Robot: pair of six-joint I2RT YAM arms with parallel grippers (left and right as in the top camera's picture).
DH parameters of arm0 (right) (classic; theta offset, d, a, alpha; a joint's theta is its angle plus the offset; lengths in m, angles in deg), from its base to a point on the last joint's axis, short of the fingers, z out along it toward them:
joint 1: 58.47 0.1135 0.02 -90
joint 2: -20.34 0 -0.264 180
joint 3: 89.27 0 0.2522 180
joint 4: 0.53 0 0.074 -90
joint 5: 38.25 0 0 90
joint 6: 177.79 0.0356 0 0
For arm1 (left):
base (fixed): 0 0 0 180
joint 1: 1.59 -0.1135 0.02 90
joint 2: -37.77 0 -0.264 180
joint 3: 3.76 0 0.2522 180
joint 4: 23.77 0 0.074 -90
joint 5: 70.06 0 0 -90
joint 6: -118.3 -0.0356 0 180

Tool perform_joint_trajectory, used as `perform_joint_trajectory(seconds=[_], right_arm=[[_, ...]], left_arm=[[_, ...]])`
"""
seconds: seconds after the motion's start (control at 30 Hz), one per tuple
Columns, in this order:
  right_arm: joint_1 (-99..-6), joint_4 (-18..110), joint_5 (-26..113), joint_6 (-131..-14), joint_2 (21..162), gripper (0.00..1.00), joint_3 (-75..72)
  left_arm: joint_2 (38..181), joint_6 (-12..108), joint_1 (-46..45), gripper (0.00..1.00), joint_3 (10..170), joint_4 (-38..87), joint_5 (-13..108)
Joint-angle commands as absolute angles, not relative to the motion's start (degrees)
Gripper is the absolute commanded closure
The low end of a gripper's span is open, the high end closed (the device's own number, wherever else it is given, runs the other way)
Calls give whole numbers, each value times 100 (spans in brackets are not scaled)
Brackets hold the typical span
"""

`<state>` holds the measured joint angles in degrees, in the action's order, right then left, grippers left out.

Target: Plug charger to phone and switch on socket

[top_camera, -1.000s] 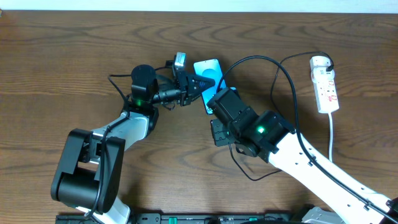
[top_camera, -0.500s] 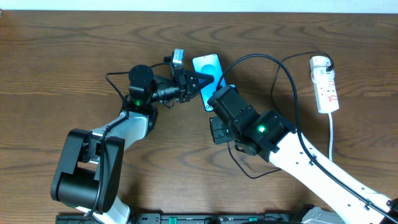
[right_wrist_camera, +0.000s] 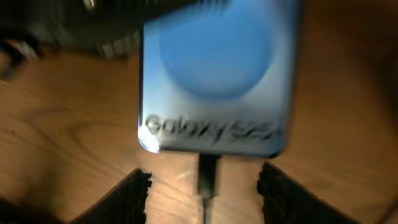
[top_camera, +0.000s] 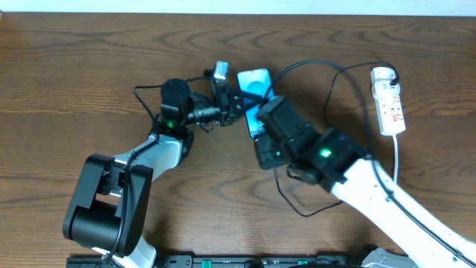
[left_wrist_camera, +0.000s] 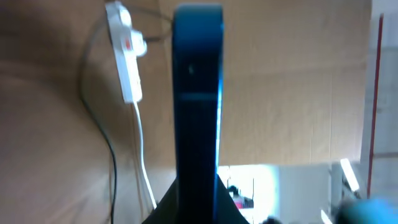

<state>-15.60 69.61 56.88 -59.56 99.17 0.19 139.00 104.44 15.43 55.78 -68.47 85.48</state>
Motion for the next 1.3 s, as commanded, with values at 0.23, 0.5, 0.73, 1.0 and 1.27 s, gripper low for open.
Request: perform_joint_trajectory(seconds=[0.23,0.5,0.73,1.0,1.27], right_arm=[[-2207,7997,7320,-6087,7819,1,596],[-2414,8008,8317,-6085,6463,1,592],[-2417,8266,8601,-6041,6142,1,592],[-2414,8292,8955,-5545,6144,1,563],[-2414,8365,8929,-5112,6149,1,439]], left_arm=[[13800,10556,1812,93,5751,-7476,8502],[13800,10042,2214,93,6997,-6506,8480],[13802,7813,2369,93,8183,-3297,8041],[13824,6169,2374,93,8557,-1332,6996],[14508,5741,2358,93,8874,-598,6594]])
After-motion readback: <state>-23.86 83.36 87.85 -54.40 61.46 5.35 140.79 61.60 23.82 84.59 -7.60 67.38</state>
